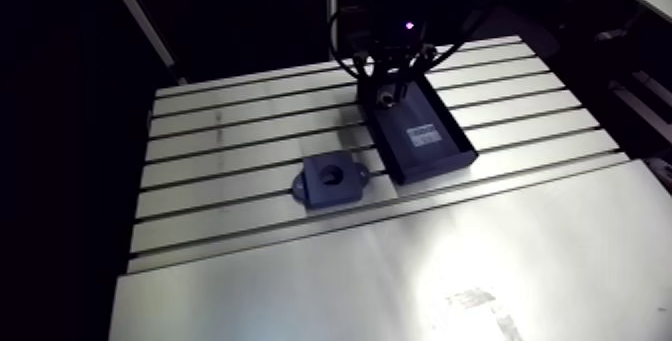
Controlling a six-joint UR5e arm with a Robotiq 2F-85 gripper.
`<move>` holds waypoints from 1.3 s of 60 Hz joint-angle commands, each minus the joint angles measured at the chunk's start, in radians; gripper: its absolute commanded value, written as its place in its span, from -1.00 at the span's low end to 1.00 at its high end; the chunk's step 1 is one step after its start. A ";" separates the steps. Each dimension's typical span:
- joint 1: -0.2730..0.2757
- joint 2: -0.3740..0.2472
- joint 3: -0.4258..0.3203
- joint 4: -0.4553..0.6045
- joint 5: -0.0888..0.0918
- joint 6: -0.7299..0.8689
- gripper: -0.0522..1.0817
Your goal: Pick up the bearing and press it into the housing until flush.
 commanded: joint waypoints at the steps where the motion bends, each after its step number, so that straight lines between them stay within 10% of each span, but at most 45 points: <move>1: 0.000 0.001 0.000 0.000 0.000 0.000 0.05; 50: -0.001 -0.029 -0.006 0.010 0.003 -0.002 0.14; 78: 0.003 -0.152 0.054 0.047 -0.014 -0.015 0.19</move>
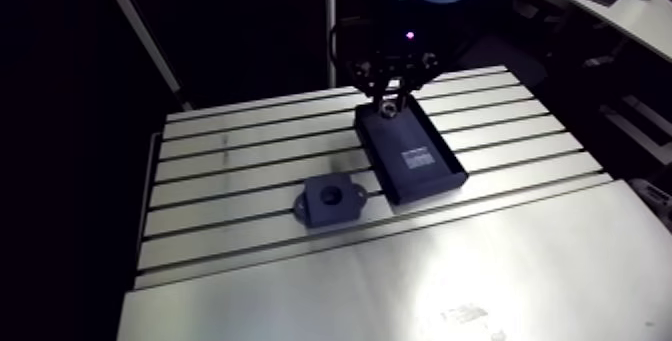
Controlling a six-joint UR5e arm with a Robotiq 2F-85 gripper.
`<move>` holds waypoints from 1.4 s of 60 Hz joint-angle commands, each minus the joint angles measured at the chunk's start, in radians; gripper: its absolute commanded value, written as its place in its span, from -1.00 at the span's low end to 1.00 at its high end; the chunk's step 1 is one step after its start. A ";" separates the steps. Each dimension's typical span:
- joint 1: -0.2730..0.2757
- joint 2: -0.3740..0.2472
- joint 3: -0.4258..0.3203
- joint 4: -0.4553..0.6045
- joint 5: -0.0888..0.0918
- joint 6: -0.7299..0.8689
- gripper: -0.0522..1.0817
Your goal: Pick up the bearing and press it into the housing until flush.
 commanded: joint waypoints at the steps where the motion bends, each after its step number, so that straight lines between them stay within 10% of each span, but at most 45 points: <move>1: 0.007 -0.063 0.035 0.025 -0.002 -0.008 0.19; 26: 0.044 -0.187 0.136 0.041 -0.002 -0.011 0.20; 58: 0.201 -0.216 0.192 0.033 -0.010 -0.003 0.21; 84: 0.210 -0.236 0.236 -0.007 -0.005 0.001 0.22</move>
